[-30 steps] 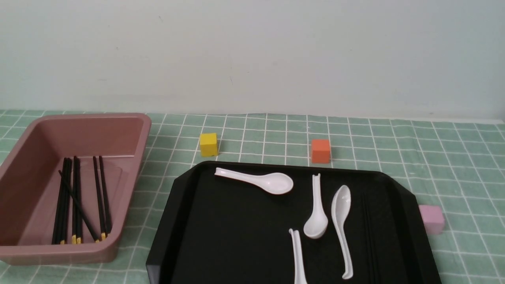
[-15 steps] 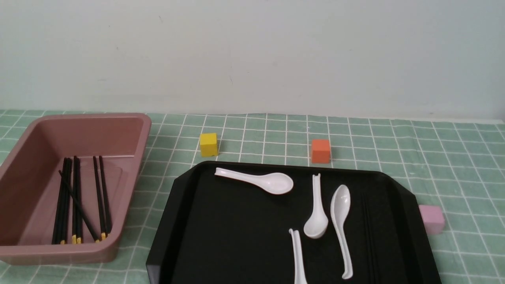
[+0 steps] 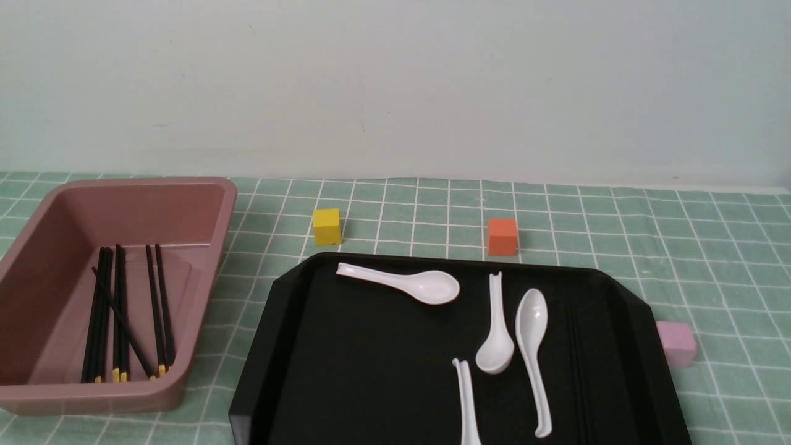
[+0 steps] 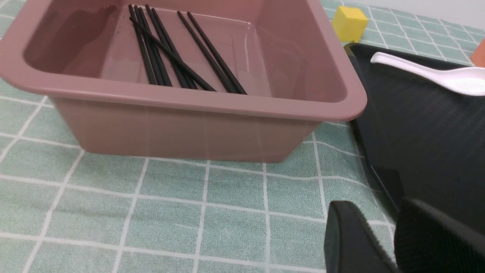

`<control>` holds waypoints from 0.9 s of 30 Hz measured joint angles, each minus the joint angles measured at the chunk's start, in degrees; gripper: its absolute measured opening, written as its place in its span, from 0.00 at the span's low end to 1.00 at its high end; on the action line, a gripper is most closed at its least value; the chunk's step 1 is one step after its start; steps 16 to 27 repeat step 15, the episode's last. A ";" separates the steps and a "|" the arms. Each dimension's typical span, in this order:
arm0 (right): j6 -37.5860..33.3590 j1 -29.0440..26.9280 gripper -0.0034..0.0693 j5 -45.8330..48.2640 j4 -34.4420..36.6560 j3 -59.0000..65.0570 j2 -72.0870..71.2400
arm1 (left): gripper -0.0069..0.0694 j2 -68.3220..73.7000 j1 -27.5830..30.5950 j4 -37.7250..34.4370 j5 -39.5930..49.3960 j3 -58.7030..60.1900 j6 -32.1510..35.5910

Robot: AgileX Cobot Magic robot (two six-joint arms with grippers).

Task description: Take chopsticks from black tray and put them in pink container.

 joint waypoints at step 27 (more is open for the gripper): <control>0.00 0.00 0.17 0.04 0.00 0.00 0.00 | 0.37 0.00 0.00 0.00 0.00 0.00 0.00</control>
